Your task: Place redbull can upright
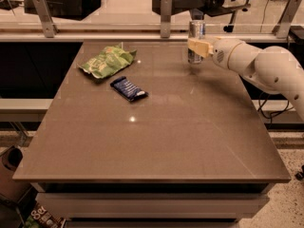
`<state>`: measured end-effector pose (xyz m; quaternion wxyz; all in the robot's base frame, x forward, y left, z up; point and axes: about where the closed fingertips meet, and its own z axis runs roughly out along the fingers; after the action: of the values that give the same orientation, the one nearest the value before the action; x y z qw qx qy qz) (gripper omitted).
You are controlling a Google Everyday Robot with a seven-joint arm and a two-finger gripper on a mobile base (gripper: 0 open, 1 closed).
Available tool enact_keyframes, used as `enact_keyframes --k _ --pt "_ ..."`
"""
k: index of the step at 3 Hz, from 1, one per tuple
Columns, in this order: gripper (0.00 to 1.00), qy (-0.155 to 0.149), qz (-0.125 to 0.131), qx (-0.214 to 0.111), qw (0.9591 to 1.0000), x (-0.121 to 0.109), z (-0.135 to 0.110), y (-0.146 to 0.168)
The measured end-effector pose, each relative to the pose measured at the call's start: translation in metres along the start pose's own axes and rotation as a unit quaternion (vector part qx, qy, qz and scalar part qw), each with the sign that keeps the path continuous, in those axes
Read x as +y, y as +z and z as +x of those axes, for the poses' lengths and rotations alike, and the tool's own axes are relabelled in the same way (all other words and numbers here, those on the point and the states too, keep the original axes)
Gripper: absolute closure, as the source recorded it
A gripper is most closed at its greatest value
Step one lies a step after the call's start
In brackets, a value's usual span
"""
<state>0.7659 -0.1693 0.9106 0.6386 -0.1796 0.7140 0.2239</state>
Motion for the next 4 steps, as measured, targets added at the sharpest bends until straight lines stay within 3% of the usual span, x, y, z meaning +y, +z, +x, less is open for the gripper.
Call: enact_keyframes --k 1,4 --pt "1.0 -0.006 -0.002 -0.007 1.0 0.011 0.007 0.024" --pt "1.0 0.007 0.004 -0.005 1.0 0.017 0.029 0.031"
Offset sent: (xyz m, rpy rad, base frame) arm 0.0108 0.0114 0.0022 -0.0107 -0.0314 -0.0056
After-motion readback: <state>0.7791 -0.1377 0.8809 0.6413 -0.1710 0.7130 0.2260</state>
